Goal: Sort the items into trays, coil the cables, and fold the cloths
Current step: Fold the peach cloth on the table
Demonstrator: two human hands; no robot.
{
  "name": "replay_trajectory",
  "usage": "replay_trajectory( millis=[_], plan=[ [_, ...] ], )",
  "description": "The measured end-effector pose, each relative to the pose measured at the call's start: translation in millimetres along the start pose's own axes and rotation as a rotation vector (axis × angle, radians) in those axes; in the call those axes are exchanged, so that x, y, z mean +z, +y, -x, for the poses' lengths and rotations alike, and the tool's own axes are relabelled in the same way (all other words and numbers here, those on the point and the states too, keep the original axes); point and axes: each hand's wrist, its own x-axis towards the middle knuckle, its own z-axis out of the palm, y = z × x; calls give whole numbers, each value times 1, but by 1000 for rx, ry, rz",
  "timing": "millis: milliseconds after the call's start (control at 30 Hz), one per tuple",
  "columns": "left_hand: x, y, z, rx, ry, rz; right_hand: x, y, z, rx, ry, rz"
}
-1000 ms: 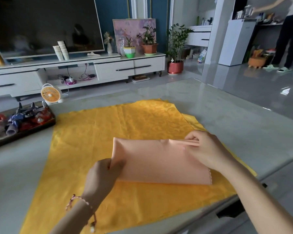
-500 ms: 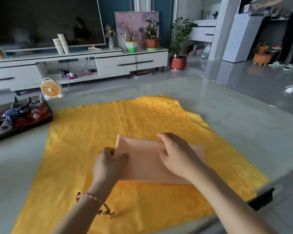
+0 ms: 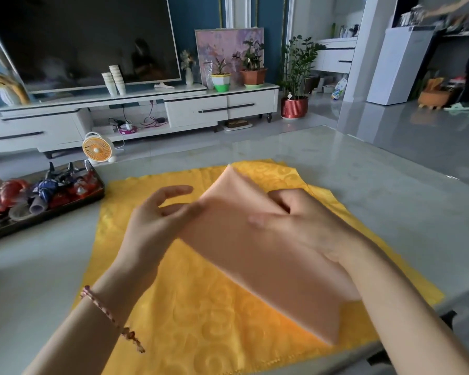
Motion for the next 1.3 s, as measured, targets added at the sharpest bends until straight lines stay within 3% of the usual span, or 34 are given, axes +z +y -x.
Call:
replay_trajectory(
  millis=[100, 167, 233, 367, 467, 600, 700, 767, 933, 1100, 1300],
  plan=[
    [5, -7, 12, -240, -273, 327, -6, -3, 8, 0, 121, -334],
    [18, -14, 27, -412, -438, 282, -1, 2, 8, 62, 204, -419],
    [28, -19, 35, -423, -410, 218, 6, 8, 10, 179, 250, -501],
    [30, -16, 36, -329, -284, 206, 7, 10, 21, 427, 75, -806],
    [30, -11, 36, -281, -255, 228, 3, 11, 32, 347, -108, -683],
    [36, -14, 38, -191, -247, 175, -1, 17, 36, 304, 91, -634],
    [44, -26, 44, -11, -153, -122, -1, 20, 38, 301, 189, -671],
    [42, -30, 49, 114, -96, -281, -1, 19, 41, 302, 159, -691],
    [29, -23, 54, 407, -218, -465, 3, 23, 49, 271, 23, -737],
    [10, -8, 57, 84, -102, -59, 25, 12, 47, 105, 283, -537],
    [-44, 1, 73, -216, -182, 128, 67, -11, 55, 111, 84, -549]
  ],
)
